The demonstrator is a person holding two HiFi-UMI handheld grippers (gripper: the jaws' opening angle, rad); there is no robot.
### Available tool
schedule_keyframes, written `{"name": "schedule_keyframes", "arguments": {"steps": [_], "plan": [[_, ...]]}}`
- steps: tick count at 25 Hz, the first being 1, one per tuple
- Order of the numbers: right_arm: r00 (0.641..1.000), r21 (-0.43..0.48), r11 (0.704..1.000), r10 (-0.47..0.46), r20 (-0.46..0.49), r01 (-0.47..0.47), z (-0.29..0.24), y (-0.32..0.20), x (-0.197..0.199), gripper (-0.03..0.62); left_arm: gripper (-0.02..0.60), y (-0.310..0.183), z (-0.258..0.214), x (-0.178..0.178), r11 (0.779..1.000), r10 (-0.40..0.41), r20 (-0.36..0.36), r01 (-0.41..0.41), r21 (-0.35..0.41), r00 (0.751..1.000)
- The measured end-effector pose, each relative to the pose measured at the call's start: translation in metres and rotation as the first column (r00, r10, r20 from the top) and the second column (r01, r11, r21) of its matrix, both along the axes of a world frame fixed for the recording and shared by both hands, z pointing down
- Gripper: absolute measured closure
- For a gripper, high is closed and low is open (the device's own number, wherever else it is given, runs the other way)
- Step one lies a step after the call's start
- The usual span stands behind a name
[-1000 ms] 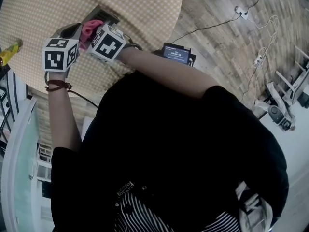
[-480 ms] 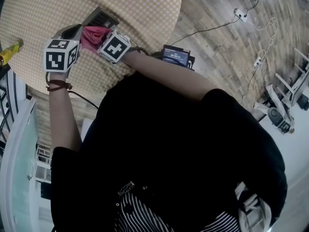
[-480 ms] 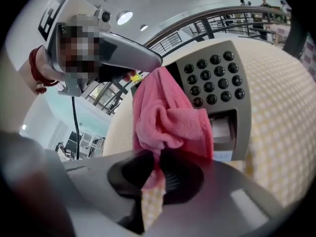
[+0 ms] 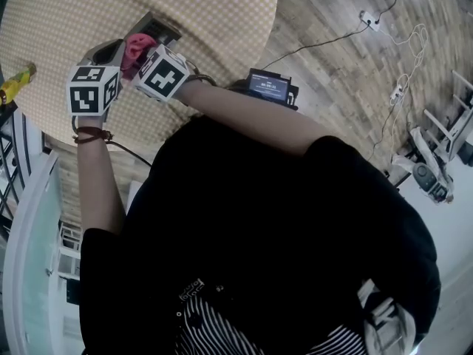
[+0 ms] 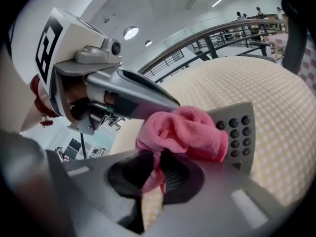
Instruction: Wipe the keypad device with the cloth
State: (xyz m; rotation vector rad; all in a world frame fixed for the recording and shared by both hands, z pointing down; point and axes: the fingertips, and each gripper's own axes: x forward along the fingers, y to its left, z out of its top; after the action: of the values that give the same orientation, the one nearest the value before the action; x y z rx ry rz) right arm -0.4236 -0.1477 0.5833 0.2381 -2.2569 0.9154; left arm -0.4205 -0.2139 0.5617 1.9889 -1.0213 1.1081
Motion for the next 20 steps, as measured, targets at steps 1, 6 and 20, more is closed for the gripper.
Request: {"name": "schedule_keyframes", "arguments": {"steps": [1,6,20], "plan": [[1.0,-0.006,1.0,-0.006,0.0,0.006,0.004,0.002,0.002,0.548,0.577,0.0,0.0,0.0,1.0,0.004,0.003,-0.004,0.0,1.0],[0.998,-0.038,0.998,-0.043,-0.046,0.042,0.036,0.023,0.017,0.548,0.577,0.001,0.002,-0.003,1.0,0.009,0.005,-0.009,-0.005,1.0],[0.996,-0.009,0.996,-0.086,0.007,0.086,0.001,0.006,-0.003,0.547,0.577,0.001,0.001,0.003,1.0,0.03,0.03,-0.03,0.0,0.999]]}}
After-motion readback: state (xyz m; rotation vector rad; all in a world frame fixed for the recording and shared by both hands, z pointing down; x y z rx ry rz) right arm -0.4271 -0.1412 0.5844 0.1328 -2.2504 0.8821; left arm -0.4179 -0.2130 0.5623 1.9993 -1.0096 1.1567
